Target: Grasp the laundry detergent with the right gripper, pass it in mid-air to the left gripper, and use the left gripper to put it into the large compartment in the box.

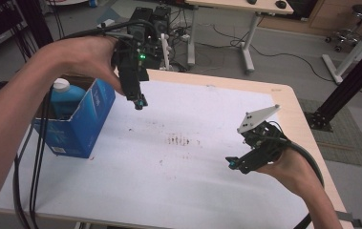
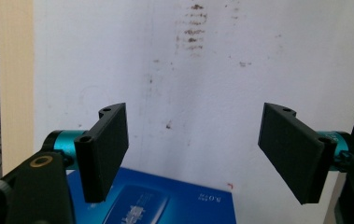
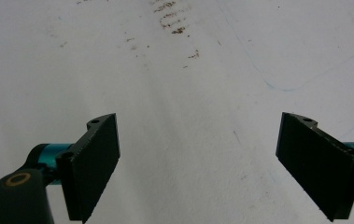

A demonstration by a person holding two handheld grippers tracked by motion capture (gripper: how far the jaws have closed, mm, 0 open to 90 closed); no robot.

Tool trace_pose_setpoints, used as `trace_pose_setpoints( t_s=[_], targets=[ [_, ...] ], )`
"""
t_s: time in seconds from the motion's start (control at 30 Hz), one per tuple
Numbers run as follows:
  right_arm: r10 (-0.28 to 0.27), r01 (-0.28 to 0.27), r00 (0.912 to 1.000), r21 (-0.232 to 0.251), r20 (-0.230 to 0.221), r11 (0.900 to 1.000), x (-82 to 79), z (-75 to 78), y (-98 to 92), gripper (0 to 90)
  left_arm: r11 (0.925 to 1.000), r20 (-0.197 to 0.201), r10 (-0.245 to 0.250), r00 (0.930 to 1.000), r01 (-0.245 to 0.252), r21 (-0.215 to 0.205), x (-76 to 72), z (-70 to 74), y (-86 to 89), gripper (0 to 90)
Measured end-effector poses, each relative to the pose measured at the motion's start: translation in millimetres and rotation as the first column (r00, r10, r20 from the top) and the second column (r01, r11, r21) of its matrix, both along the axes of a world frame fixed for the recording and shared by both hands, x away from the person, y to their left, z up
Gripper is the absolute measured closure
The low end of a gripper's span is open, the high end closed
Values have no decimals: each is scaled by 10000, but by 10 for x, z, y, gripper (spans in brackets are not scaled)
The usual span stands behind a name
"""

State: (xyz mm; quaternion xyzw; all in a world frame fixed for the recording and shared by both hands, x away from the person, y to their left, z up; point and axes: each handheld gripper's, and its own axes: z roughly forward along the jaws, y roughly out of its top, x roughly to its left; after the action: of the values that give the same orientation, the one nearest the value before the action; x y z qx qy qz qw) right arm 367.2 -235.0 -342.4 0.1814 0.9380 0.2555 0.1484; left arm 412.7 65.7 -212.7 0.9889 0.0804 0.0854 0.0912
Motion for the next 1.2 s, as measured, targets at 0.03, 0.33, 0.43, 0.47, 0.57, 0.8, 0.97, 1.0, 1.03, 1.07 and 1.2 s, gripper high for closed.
trace_pose_setpoints(
  t_s=[0.03,0.33,0.43,0.47,0.57,0.8,0.97,1.0,1.03,1.07,1.2],
  targets=[
    [-10,10,10000,8,-4,10000,2,0,0,131,10000,-6,-52,10000,52,16,-2,-24,-38,242],
    [-28,28,10000,-63,-28,10000,28,12,15,131,9995,-276,-233,9993,238,198,-16,-429,-280,217],
    [-76,76,10000,-57,-26,10000,38,12,17,131,9997,-389,-139,9991,146,192,-25,-645,-305,161],
    [-89,89,9999,-60,-59,9999,39,12,20,131,9998,-436,-114,9990,122,186,-33,-709,-311,161],
    [-84,83,9999,-108,-97,9999,42,10,27,131,9997,-539,-205,9983,212,127,-53,-875,-323,161],
    [-160,153,9996,-288,-217,9995,68,-19,52,131,9994,-719,105,9974,-80,345,-69,-1127,-349,161],
    [-187,179,9995,-342,-248,9993,71,-30,63,131,9993,-781,257,9966,-236,274,-73,-1223,-356,161],
    [-253,242,9992,-358,-316,9991,67,-42,84,131,9992,-803,267,9964,-241,332,-75,-1238,-356,161],
    [-210,198,9993,-378,-303,9991,66,-46,89,131,9991,-845,285,9960,-256,347,-81,-1255,-356,161],
    [-212,200,9993,-356,-314,9992,63,-50,95,131,9991,-840,318,9960,-293,317,-90,-1274,-355,161],
    [-212,202,9993,-334,-322,9992,56,-61,106,131,9989,-873,338,9956,-309,345,-91,-1305,-342,161]
  ],
)
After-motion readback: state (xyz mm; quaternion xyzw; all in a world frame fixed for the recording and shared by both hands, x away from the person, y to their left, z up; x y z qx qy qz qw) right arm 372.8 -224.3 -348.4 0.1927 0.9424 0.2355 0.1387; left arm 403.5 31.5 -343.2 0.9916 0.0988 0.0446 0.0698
